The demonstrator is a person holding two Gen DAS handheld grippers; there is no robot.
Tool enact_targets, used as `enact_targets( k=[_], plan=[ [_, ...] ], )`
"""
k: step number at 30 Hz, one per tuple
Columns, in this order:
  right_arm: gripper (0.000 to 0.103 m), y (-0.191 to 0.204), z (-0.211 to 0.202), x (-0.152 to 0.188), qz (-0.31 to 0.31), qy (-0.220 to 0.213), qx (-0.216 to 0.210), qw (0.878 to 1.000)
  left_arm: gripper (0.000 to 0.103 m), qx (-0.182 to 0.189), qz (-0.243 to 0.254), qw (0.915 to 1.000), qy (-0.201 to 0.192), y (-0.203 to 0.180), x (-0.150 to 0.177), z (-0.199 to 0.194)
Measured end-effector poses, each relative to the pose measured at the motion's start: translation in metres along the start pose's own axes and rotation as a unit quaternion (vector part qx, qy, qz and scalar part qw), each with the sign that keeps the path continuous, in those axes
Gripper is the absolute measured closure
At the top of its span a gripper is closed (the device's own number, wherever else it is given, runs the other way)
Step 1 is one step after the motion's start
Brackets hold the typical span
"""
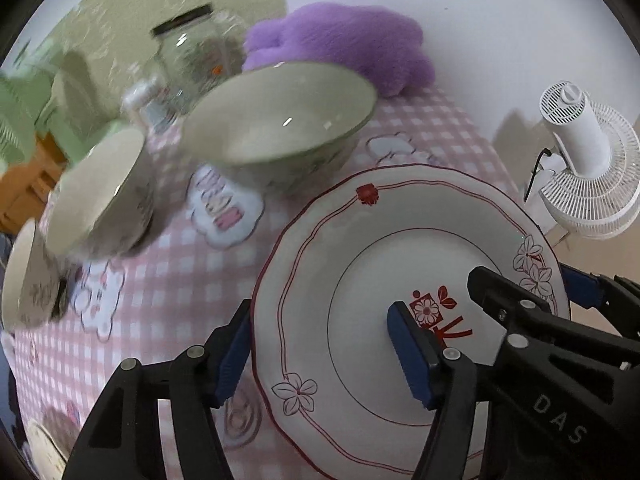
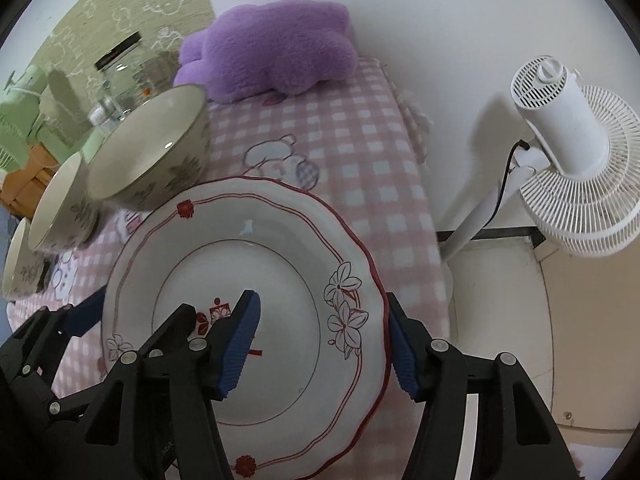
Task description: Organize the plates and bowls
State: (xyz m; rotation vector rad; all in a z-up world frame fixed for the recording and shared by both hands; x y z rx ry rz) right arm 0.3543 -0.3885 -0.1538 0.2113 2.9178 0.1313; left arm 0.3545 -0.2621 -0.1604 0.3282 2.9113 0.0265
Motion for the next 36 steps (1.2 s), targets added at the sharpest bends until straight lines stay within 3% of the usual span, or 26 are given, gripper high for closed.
enact_targets(
  k=[16, 21, 27, 35, 36],
  plan=[
    [0.039, 0.079, -0.009, 0.071, -0.038, 0.032, -0.024, 0.998, 0.036, -0.016, -0.045, 0.9984, 0.03, 0.07, 0.078, -0.02],
    [0.039, 0.089, -0.008, 0.085, -0.04, 0.044, -0.023, 0.998, 0.037, 0.009, -0.064, 0.9967, 0.049, 0.08, 0.095, -0.015],
    [0.039, 0.086, -0.005, 0.096, -0.037, 0.053, -0.028, 0.998, 0.039, 0.013, -0.04, 0.9988, 0.026, 0.078, 0.099, -0.017],
    [0.04, 0.084, -0.013, 0.095, -0.065, 0.037, -0.008, 0.997, 0.047, 0.045, -0.044, 0.9975, 0.031, 0.087, 0.101, -0.012],
    [0.045, 0.083, -0.012, 0.095, -0.069, 0.037, -0.003, 0.997, 0.047, 0.045, -0.045, 0.9975, 0.03, 0.088, 0.1, -0.012]
  ],
)
Point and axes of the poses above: each gripper's, at about its wrist camera, not at the fingertips, and z roughly the way its jaws point, y to its left, x to its underside, the point moved 7 cm from there along z, roughly the way its jaws point, and after that the axes turned 15 degrees about y, right-handed, at the moved point
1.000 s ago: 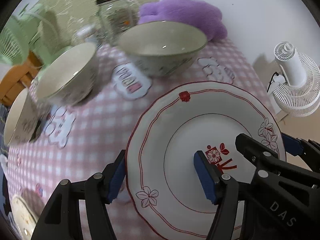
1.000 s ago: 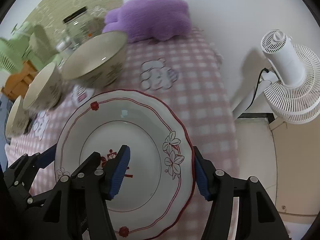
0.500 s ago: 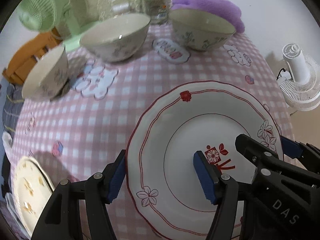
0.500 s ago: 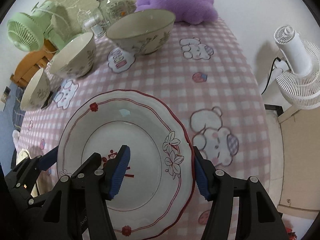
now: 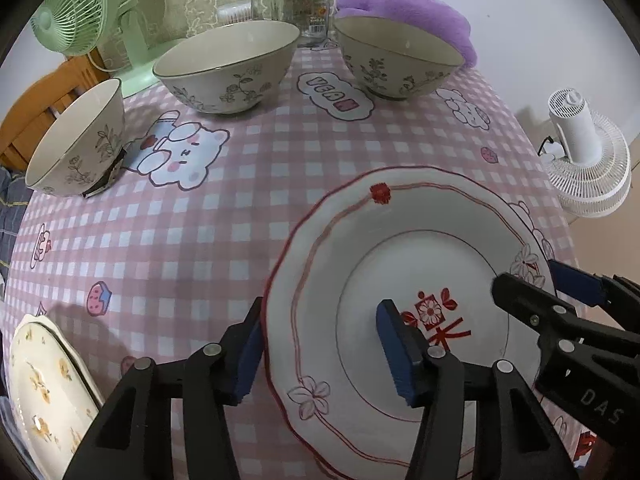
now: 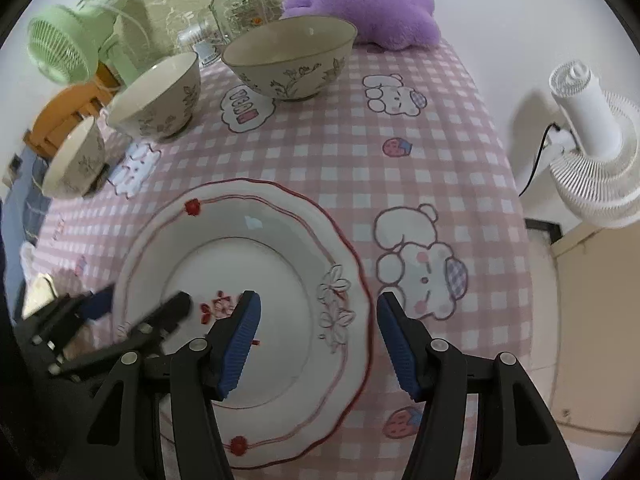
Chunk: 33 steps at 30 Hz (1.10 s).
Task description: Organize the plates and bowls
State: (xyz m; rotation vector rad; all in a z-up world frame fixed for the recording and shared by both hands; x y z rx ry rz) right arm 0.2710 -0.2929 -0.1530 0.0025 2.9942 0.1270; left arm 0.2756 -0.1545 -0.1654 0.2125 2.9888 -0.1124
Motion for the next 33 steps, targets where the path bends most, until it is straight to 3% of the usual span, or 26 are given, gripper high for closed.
enact_targets(
  k=[1, 4, 14, 33],
  plan=[
    [0.052, -0.001, 0.002, 0.0, -0.006, 0.004, 0.004, 1.0, 0.047, 0.001, 0.0, 1.0, -0.001, 0.0, -0.001, 0.0],
    [0.055, -0.005, 0.009, 0.001, 0.001, 0.012, 0.008, 1.0, 0.047, -0.004, 0.002, 1.0, -0.006, -0.002, -0.003, 0.001],
    [0.055, -0.003, 0.017, -0.001, 0.009, 0.004, 0.018, 1.0, 0.047, -0.026, -0.001, 0.9994, -0.022, -0.006, -0.003, -0.005],
    [0.055, 0.004, -0.041, 0.025, -0.005, -0.015, 0.008, 1.0, 0.047, -0.019, -0.037, 0.9981, -0.046, -0.015, 0.028, -0.064]
  ],
)
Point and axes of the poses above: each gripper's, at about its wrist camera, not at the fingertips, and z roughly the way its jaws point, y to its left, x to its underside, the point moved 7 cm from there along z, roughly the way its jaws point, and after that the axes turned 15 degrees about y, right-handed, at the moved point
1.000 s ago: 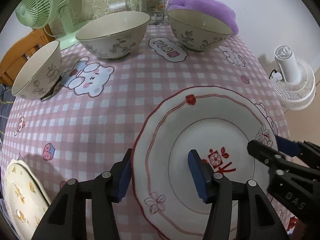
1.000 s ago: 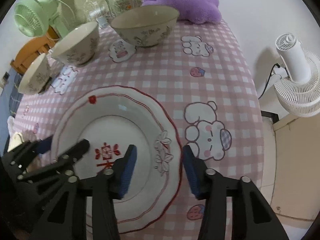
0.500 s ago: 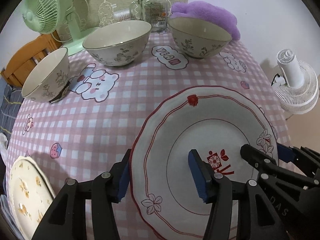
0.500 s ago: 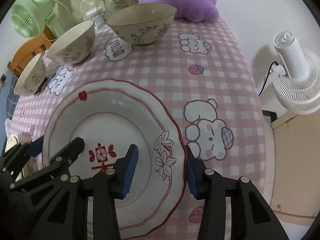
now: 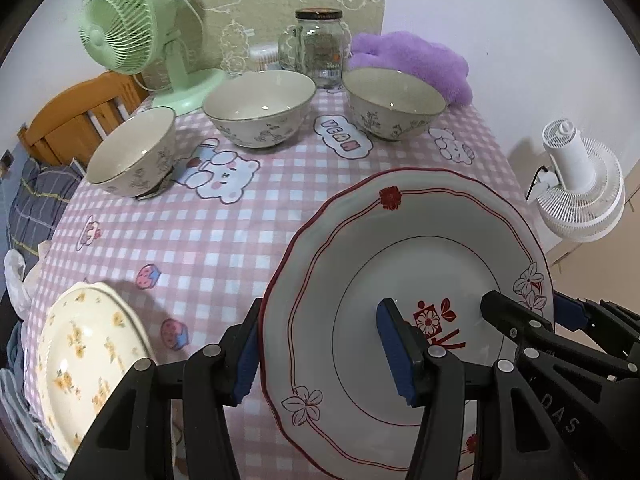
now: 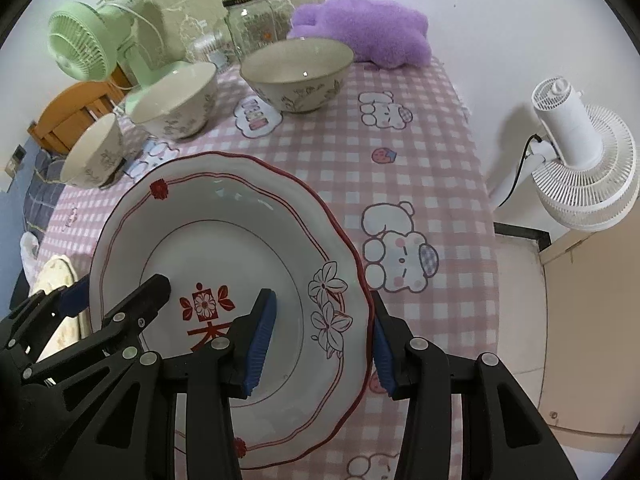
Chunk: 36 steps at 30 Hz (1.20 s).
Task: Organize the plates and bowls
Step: 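Lift the red-rimmed plate with both grippers and carry it toward the plate stack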
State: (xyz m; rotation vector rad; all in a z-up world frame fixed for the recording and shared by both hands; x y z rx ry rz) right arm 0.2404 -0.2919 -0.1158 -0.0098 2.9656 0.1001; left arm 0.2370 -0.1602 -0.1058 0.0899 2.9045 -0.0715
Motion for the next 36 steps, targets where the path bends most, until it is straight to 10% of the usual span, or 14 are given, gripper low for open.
enact_targets(
  k=[36],
  plan=[
    [0.055, 0.198, -0.022, 0.034, 0.008, -0.016, -0.008, 1.0, 0.047, 0.008, -0.006, 0.9999, -0.013, 0.197, 0.043, -0.038]
  ],
)
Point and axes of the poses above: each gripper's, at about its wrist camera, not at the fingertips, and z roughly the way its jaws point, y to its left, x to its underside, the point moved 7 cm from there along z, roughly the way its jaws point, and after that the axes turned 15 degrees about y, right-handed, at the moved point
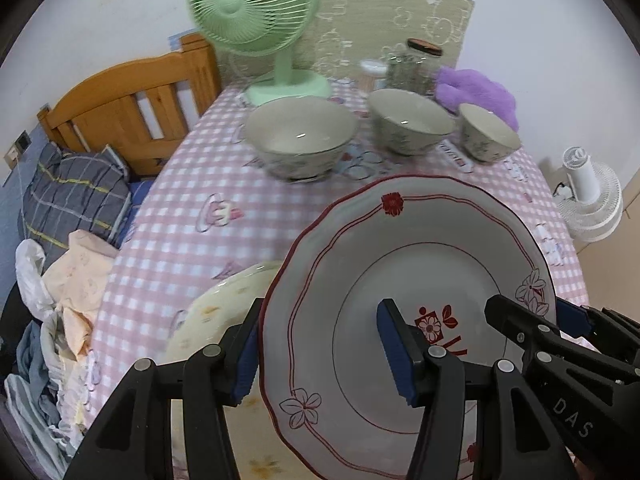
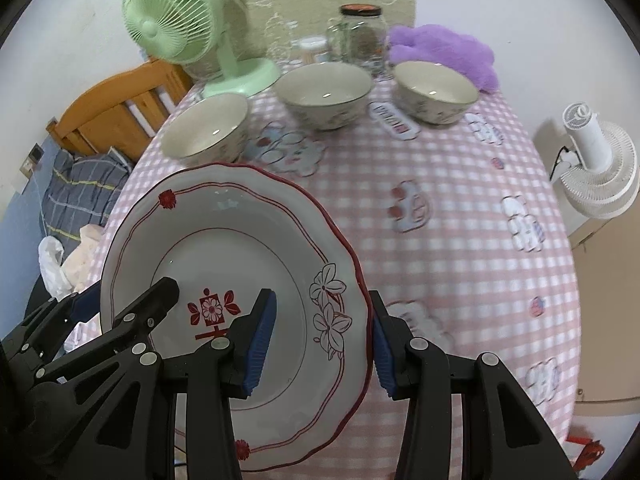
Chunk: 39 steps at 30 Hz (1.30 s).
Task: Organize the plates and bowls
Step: 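Lift the red-rimmed plate with both grippers and carry it toward the plate stack, then lower the red-rimmed plate onto the yellow-flowered plates with both grippers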
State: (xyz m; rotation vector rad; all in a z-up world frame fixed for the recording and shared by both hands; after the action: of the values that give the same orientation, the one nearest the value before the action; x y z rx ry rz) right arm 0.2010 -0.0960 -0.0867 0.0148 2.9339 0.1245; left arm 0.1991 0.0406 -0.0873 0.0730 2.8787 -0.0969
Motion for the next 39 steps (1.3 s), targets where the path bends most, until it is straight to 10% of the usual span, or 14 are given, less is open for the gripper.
enact_targets(
  k=[17, 39],
  plan=[
    [0.055, 0.066, 0.047, 0.035, 0.005, 0.054, 0.004, 0.999, 0.047, -0.004, 0.007, 0.9991, 0.042, 0.061, 0.038, 0.032],
    [0.056, 0.062, 0.056, 0.029, 0.024, 0.064, 0.067, 0.995, 0.05, -0.064, 0.062, 0.9956, 0.03, 0.047, 0.033, 0.042]
  ],
)
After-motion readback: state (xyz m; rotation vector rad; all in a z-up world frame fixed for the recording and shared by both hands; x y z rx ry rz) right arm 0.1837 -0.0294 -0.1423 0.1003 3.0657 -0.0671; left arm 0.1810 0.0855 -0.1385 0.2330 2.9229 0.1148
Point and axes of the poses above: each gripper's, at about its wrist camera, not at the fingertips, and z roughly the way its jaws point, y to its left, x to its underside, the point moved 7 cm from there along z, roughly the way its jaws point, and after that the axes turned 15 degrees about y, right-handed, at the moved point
